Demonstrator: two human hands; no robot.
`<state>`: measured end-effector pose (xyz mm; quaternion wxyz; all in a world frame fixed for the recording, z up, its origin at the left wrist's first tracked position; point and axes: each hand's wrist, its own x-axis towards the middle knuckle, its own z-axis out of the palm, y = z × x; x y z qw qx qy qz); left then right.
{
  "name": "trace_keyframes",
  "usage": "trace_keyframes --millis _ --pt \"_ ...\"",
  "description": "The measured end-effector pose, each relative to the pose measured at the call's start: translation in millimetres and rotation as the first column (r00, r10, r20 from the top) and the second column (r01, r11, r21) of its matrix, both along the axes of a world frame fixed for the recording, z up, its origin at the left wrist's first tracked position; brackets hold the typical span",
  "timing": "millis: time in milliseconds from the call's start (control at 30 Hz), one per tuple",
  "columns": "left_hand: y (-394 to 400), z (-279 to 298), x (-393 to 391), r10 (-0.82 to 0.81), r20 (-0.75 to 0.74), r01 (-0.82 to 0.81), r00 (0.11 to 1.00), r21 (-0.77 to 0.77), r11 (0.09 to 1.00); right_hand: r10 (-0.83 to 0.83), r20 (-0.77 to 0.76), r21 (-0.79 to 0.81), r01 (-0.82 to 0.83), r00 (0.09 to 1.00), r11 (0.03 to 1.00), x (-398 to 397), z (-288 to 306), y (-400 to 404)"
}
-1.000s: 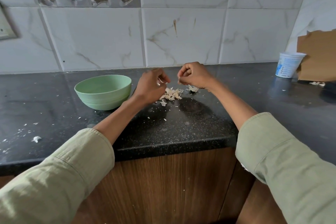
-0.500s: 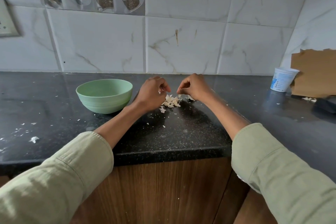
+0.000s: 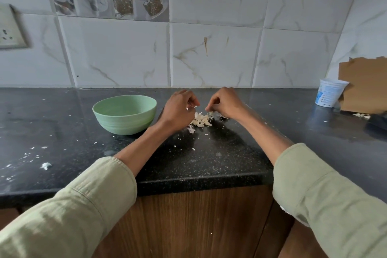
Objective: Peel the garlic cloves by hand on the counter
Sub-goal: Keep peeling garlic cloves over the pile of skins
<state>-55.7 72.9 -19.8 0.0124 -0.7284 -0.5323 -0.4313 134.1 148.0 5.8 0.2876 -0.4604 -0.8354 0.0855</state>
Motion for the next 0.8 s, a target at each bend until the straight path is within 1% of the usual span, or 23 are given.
trace_keyframes --millis 67,133,167,200,267,300,367,433,467,567,600,633,700,733,800 --pt "-2 1 1 0.003 -0.002 -0.003 1.000 0.004 1.000 0.045 -0.130 0.080 -0.035 0.990 0.996 2 4 -1" --pt "-1 1 1 0.002 -0.005 -0.002 1.000 0.002 1.000 0.075 -0.286 0.204 -0.016 0.955 0.979 3 7 -3" --pt "-2 1 2 0.002 -0.010 -0.002 1.000 -0.002 1.000 0.065 -0.311 0.222 0.006 0.948 0.975 3 7 -2" --pt "-2 2 3 0.004 -0.016 -0.004 1.000 -0.004 1.000 0.041 -0.266 0.191 0.011 0.963 0.982 2 7 -2" --pt "-4 3 4 0.006 -0.022 -0.006 1.000 -0.005 1.000 -0.002 -0.057 0.025 0.004 0.998 1.000 -3 2 -3" --pt "-5 3 5 0.005 -0.024 -0.005 1.000 -0.005 1.000 -0.009 -0.004 -0.020 0.009 1.000 1.000 -4 -3 0" --pt "-5 2 4 0.011 -0.024 -0.011 1.000 -0.003 1.000 -0.024 -0.006 -0.018 0.024 1.000 1.000 -4 -8 1" --pt "-6 3 5 0.016 -0.025 -0.016 1.000 -0.004 1.000 -0.013 -0.051 0.018 0.014 0.999 1.000 -3 -6 1" --pt "-6 3 5 0.016 -0.024 -0.016 1.000 -0.004 1.000 0.005 -0.091 0.056 0.000 0.996 0.998 -1 -5 -2" --pt "-5 4 5 0.011 -0.019 -0.011 1.000 -0.001 1.000 0.053 -0.328 0.210 0.018 0.943 0.977 2 1 -6" --pt "-6 4 6 0.012 -0.023 -0.012 1.000 0.001 1.000 0.052 -0.340 0.199 0.017 0.939 0.980 3 3 -5" --pt "-7 5 6 0.015 -0.023 -0.015 1.000 0.002 1.000 0.035 -0.273 0.122 -0.001 0.961 0.992 2 4 -4" --pt "-8 6 6 0.014 -0.017 -0.014 1.000 -0.001 1.000 0.005 -0.063 -0.095 -0.011 0.998 0.995 -1 -1 -4" --pt "-8 6 6 0.014 -0.017 -0.014 1.000 0.001 1.000 -0.001 -0.030 -0.133 -0.003 1.000 0.991 -1 -3 -3" --pt "-10 4 7 0.013 -0.026 -0.013 1.000 0.000 1.000 -0.006 -0.069 -0.124 -0.003 0.998 0.992 2 -5 -2"
